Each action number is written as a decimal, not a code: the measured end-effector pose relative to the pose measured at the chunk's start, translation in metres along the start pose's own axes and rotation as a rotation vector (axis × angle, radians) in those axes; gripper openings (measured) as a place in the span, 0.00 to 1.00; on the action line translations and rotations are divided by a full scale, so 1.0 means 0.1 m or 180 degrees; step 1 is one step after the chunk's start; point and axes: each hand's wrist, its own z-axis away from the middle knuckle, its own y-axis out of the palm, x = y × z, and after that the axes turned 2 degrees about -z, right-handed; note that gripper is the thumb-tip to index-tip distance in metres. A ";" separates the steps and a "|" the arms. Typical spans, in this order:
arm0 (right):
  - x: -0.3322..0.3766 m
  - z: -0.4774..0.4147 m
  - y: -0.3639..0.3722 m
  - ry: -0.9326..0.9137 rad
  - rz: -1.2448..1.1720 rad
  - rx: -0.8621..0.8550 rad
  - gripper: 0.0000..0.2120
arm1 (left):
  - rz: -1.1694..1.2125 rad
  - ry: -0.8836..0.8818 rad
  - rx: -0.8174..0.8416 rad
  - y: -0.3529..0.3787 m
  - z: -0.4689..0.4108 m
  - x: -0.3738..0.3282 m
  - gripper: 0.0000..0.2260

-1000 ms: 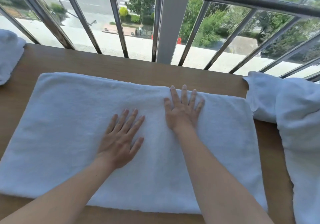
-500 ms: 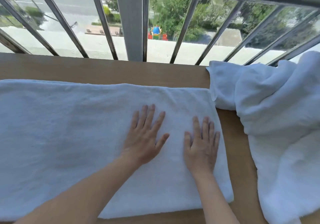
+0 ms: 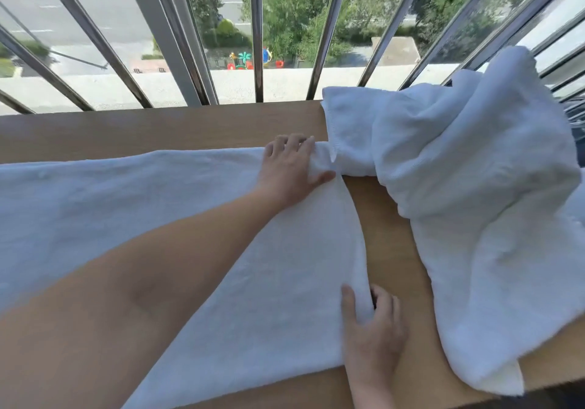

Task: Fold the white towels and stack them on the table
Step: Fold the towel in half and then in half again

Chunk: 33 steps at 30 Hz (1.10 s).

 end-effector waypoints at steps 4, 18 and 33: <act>0.12 0.08 0.01 -0.0152 -0.0100 0.0289 0.26 | 0.0274 -0.0089 0.0281 -0.16 -0.14 -0.09 0.27; 1.26 0.30 -0.04 0.1086 -0.2963 0.3465 0.15 | 0.3496 -0.0460 0.0572 -1.20 0.67 0.82 0.01; 3.00 1.61 0.52 0.0385 -0.2234 0.4889 0.18 | 0.5096 -0.1196 -0.0312 -2.29 2.16 2.75 0.09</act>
